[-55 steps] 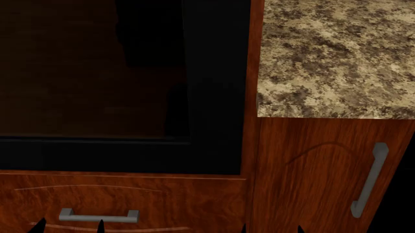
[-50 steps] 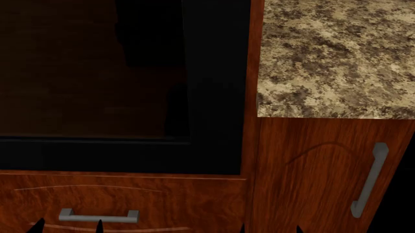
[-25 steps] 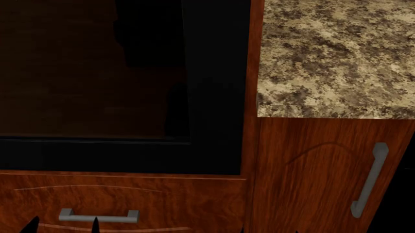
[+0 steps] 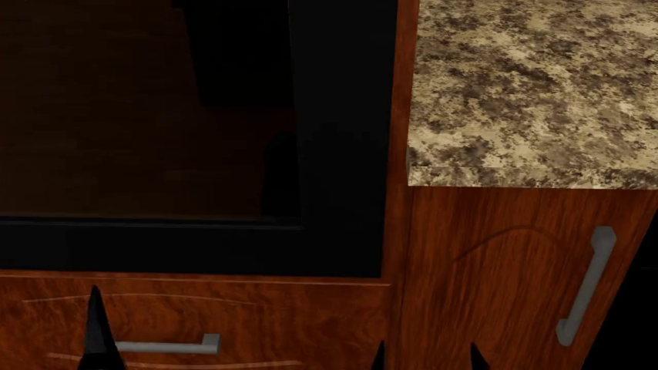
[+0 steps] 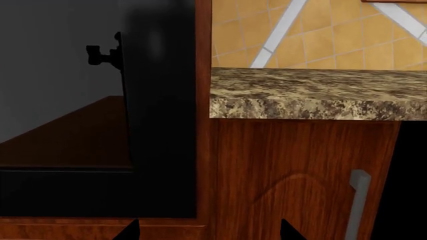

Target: Press the start button on the microwave

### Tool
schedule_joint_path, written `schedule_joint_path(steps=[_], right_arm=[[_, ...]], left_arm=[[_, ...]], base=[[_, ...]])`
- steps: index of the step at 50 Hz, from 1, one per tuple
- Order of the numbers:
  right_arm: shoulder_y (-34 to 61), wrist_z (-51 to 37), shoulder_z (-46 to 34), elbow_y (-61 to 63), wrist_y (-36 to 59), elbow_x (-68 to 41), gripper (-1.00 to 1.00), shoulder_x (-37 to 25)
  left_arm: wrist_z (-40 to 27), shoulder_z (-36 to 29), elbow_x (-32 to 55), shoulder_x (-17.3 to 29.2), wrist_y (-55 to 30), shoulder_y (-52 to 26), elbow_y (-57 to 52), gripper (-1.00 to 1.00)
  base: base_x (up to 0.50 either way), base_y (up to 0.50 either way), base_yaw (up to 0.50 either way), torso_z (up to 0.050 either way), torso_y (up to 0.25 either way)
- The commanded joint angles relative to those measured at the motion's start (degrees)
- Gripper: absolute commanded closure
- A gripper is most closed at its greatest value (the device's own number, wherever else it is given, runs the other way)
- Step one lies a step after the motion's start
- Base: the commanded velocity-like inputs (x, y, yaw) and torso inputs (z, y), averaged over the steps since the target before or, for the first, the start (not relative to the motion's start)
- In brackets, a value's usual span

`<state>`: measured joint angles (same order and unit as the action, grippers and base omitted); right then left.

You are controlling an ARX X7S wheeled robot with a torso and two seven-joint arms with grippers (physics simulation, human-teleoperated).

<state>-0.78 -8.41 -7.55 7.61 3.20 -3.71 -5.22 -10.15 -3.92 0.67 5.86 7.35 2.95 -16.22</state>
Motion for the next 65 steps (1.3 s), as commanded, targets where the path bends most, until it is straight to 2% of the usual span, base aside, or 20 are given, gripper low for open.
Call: schedule_joint_path(steps=[1,12,16,17,26,39,65], right_arm=[[0.87,-1.17,-1.03,2.64,1.92,-0.34,-1.0,-0.94],[3.23,-1.33,-2.47,4.5,4.42,-0.97,-1.0,-1.5],[5.42,-3.11,-2.37,8.02,9.45,-0.61,-1.0,-1.3],[7.64,-3.98,-2.45,11.14,13.78,-0.47,-1.0,-0.87],[7.8,-4.52,-3.08,11.56,14.45,-1.09,-1.0,-1.36],[7.9,-5.22,-3.67,12.27,14.66,-1.95,-1.0,-2.02],[7.89,-5.33,-4.61,12.93,13.99,-4.93,-1.0,-2.95]], left_arm=[[-1.9,0.48,0.3,1.2,5.56,2.56,-11.63,-1.0],[-3.07,0.2,-1.35,2.16,8.43,3.04,-19.15,-1.0],[-4.06,0.5,-2.37,2.13,10.69,3.2,-18.78,-1.0],[-5.01,0.38,-4.25,1.44,12.26,2.67,-17.7,-1.0],[-5.79,0.03,-4.29,1.99,12.47,2.72,-17.57,-1.0],[-6.79,-0.31,-3.96,2.76,12.83,2.81,-17.6,-1.0],[-8.06,-1.46,-4.41,4.11,12.58,2.63,-18.27,-1.0]], base=[[0.0,0.0,0.0,0.0,0.0],[0.0,0.0,0.0,0.0,0.0],[0.0,0.0,0.0,0.0,0.0],[0.0,0.0,0.0,0.0,0.0],[0.01,0.02,0.0,0.0,0.0],[0.18,0.31,0.0,0.0,0.0],[0.48,0.05,0.0,0.0,0.0]])
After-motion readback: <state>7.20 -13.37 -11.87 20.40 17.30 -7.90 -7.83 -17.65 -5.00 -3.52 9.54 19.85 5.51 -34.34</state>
